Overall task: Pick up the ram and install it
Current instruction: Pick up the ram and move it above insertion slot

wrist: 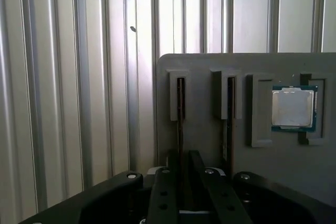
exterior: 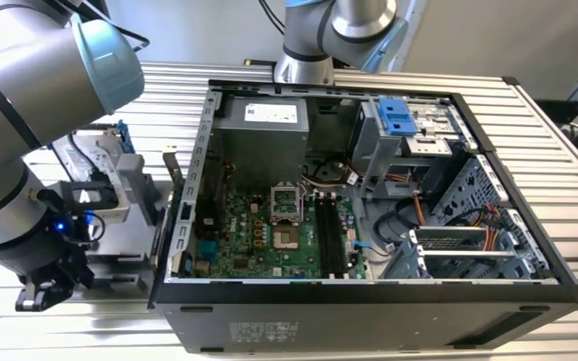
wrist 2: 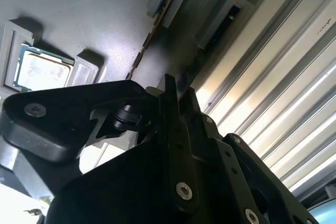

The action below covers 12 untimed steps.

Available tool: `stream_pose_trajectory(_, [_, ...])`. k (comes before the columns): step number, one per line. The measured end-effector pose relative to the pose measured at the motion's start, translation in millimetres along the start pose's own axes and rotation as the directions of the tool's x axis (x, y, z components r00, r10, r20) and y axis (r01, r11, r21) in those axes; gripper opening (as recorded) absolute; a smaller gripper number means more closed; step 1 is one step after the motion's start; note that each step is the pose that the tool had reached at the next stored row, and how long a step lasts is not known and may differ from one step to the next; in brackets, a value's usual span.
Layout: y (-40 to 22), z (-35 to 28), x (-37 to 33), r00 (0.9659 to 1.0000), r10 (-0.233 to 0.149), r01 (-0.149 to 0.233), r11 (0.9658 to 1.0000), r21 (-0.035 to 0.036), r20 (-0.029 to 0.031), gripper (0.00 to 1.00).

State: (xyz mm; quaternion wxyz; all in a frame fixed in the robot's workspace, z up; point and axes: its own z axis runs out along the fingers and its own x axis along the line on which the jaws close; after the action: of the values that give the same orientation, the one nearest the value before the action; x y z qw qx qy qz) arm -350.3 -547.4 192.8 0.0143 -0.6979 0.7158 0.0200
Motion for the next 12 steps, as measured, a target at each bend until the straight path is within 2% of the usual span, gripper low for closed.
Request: stream_pose_trajectory(12, [0.0, 0.0, 1.0, 1.0, 0.0, 0.0, 1.0, 0.0001, 0.0001, 0.0])
